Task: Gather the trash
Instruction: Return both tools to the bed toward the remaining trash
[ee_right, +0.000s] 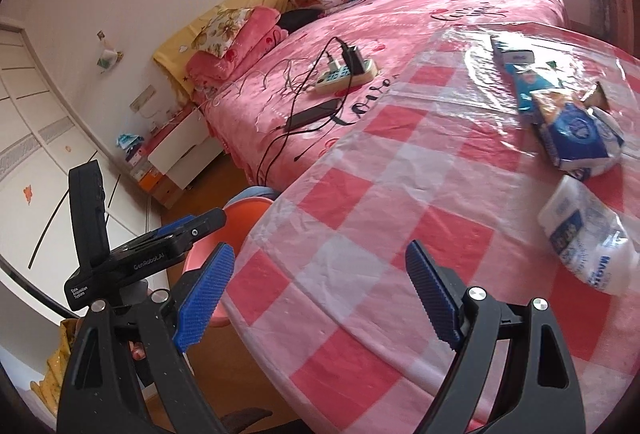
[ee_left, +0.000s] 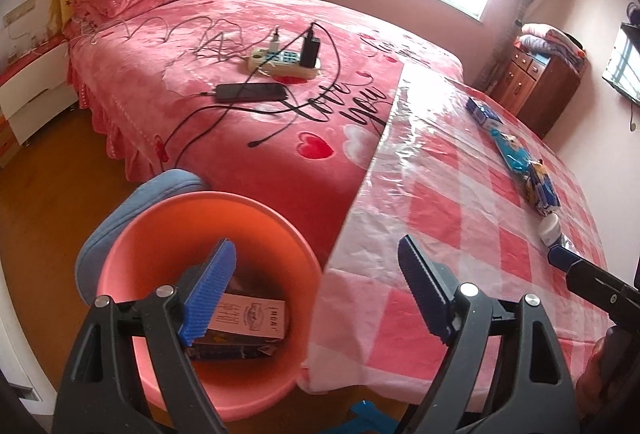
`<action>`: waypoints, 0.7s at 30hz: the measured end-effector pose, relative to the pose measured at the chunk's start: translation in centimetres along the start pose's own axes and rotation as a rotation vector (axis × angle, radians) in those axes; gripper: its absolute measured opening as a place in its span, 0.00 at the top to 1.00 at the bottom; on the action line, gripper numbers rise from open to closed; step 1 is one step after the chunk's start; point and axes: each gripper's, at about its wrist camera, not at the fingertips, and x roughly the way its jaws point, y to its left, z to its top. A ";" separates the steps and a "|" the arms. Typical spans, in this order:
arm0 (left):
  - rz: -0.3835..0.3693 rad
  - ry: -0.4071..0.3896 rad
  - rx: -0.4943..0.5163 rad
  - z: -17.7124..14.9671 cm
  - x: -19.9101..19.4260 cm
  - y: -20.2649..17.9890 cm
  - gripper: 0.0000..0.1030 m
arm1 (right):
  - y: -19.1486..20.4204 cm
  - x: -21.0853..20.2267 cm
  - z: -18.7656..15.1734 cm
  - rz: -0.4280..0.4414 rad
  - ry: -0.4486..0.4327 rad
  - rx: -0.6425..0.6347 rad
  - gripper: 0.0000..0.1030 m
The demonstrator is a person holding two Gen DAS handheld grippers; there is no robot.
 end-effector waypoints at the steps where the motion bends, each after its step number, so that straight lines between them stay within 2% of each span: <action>1: -0.002 0.003 0.006 0.0 0.1 -0.4 0.19 | -0.4 -0.2 0.0 -0.002 -0.004 0.007 0.16; 21: -0.072 0.061 0.094 1.0 1.7 -7.2 0.19 | -7.8 -4.1 -1.2 -0.050 -0.054 0.152 0.16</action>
